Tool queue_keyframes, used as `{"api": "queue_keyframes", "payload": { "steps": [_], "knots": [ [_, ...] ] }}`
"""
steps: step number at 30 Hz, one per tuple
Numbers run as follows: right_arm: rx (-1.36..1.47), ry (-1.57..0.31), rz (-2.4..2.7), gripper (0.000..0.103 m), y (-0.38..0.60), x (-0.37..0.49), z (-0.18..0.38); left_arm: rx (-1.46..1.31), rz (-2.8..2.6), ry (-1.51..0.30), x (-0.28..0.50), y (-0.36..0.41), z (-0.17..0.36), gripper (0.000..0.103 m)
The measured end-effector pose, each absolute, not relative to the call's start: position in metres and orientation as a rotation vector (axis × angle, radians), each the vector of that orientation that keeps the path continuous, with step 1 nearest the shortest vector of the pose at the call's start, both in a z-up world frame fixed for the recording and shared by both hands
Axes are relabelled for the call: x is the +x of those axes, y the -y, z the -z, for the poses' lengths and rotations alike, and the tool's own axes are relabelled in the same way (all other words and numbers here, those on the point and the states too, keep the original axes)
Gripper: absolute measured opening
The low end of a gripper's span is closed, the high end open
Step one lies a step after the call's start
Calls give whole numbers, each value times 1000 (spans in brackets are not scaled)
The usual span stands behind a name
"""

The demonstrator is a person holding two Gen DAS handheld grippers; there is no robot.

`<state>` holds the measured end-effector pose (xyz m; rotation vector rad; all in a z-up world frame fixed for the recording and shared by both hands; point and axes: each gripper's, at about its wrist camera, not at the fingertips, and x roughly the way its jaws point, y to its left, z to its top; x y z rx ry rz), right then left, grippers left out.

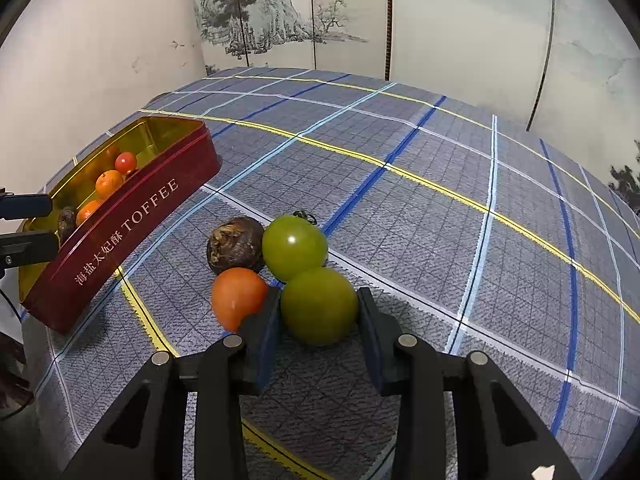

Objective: Organize fruits
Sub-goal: 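Move the right gripper to a green tomato and grasp it, then grasp the red tomato on the table with the left gripper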

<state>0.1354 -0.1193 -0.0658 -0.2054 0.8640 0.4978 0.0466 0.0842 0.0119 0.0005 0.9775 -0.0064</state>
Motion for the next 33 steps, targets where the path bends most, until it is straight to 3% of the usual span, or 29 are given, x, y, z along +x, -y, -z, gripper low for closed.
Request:
{"api": "queue_keyframes", "payload": {
  "steps": [12, 33],
  "knots": [
    [-135, -868, -332, 33, 164, 128, 58, 3, 38, -947, 64, -47, -16, 72],
    [-38, -882, -128, 33, 256, 106, 61, 16, 119, -1002, 100, 19, 26, 72]
  ]
}}
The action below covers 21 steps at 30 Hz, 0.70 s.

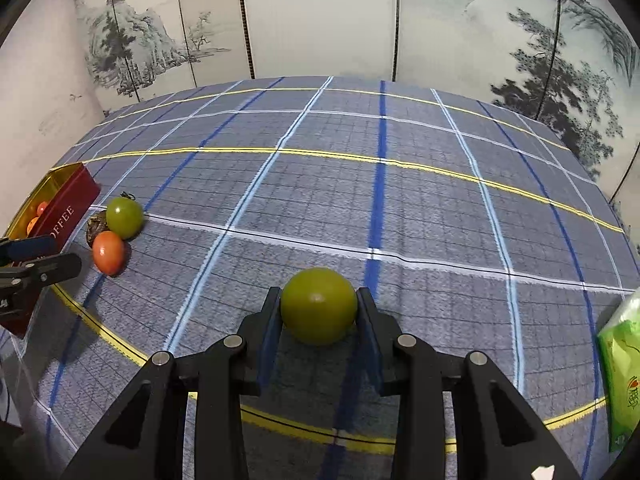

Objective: Organize fruits
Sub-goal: 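Grasp the red tomato on the table with the left gripper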

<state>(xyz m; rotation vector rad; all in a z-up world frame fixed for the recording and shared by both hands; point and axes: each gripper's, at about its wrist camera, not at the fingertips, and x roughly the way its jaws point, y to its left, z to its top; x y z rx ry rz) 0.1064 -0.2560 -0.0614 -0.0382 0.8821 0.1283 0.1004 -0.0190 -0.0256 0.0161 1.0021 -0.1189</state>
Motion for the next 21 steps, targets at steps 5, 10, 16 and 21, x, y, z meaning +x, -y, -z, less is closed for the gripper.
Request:
{"api": "queue_keyframes", "payload": {
  "steps": [5, 10, 16, 21],
  "knots": [
    [-41, -879, -120, 34, 259, 103, 64, -15, 145, -1012, 107, 25, 30, 71],
    [-43, -875, -119, 34, 258, 103, 64, -21, 151, -1012, 114, 30, 32, 71],
    [-36, -877, -122, 34, 259, 104, 65, -18, 130, -1020, 124, 36, 39, 68],
    [-33, -882, -122, 35, 258, 104, 66, -3, 138, -1009, 127, 41, 38, 60]
  ]
}}
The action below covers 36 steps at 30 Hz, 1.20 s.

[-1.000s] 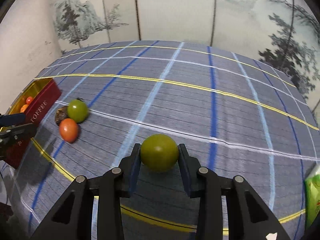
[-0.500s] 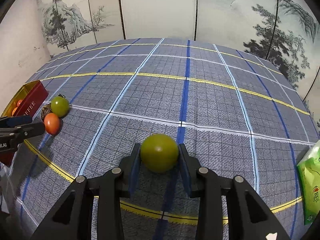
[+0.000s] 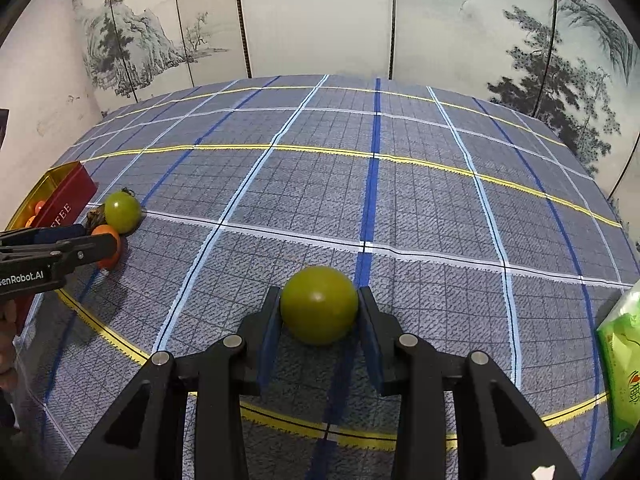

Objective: Organize fruits
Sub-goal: 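Grasp the red tomato on the table with the left gripper, then carry the red tomato into the gold tin and open the left gripper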

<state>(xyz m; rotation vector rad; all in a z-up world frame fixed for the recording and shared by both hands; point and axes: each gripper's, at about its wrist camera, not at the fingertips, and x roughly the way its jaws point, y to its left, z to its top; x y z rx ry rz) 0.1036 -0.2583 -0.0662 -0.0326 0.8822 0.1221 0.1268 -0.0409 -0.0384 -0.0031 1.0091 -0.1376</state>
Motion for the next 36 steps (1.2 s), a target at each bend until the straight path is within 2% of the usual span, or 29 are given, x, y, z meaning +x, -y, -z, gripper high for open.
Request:
{"api": "queue_keyframes", "payload": {
  "steps": [9, 19, 23, 36],
  "knots": [
    [-25, -893, -128, 35, 258, 104, 68, -2, 163, -1028, 124, 46, 40, 50],
    [-24, -893, -128, 35, 258, 105, 68, 3, 148, -1049, 128, 51, 50, 49],
    [-25, -893, -127, 35, 258, 104, 68, -11, 174, -1052, 127, 50, 48, 35],
    [-32, -894, -124, 35, 258, 105, 69, -17, 153, -1062, 110, 32, 37, 35]
  ]
}}
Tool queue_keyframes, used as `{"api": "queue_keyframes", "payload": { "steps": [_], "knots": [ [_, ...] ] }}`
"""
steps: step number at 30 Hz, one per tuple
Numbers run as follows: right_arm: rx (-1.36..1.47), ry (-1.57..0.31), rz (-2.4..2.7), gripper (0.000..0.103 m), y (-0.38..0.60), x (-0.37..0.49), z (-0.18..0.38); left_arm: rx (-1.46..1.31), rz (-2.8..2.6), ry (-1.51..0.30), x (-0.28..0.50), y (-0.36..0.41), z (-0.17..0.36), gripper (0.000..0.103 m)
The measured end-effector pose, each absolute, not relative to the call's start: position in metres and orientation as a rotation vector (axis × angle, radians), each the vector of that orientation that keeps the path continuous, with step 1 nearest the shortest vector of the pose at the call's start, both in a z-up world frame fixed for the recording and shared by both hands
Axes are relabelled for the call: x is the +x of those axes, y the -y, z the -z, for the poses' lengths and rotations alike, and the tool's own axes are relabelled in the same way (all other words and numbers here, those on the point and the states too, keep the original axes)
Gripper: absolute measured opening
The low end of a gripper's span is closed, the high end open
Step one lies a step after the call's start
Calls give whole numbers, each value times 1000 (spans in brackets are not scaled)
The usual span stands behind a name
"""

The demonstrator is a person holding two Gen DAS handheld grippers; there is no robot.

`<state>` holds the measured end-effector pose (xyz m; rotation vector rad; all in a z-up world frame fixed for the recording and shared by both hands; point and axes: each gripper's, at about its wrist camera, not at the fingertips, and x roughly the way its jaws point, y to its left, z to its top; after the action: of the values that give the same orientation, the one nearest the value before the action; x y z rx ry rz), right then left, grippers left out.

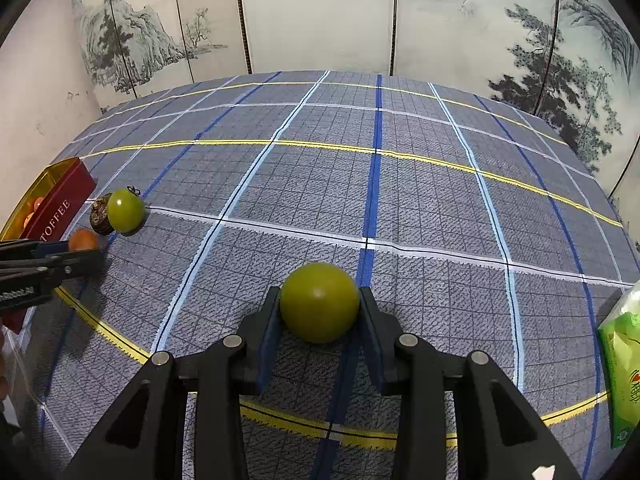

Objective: Organize fruits
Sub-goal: 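Carry the red tomato into the gold tin and open the left gripper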

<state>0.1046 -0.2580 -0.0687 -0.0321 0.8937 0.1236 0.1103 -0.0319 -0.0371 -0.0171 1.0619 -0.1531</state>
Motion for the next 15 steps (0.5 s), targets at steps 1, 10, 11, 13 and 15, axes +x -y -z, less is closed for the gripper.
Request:
{"api": "queue_keyframes", "payload": {
  "steps": [1, 10, 11, 13, 15],
  "knots": [
    [-32, -894, -123, 35, 258, 105, 69, -18, 151, -1059, 108, 29, 35, 35],
    [-61, -897, -109, 35, 254, 103, 68, -39, 139, -1034, 92, 6, 13, 35],
    [-62, -897, -108, 35, 254, 103, 68, -38, 139, -1030, 90, 5, 11, 35],
    [-63, -897, -108, 35, 254, 103, 68, -39, 137, -1029, 87, 0, 7, 35],
    [-63, -897, -108, 35, 254, 103, 68, -40, 139, -1032, 83, -6, 4, 35]
  ]
}}
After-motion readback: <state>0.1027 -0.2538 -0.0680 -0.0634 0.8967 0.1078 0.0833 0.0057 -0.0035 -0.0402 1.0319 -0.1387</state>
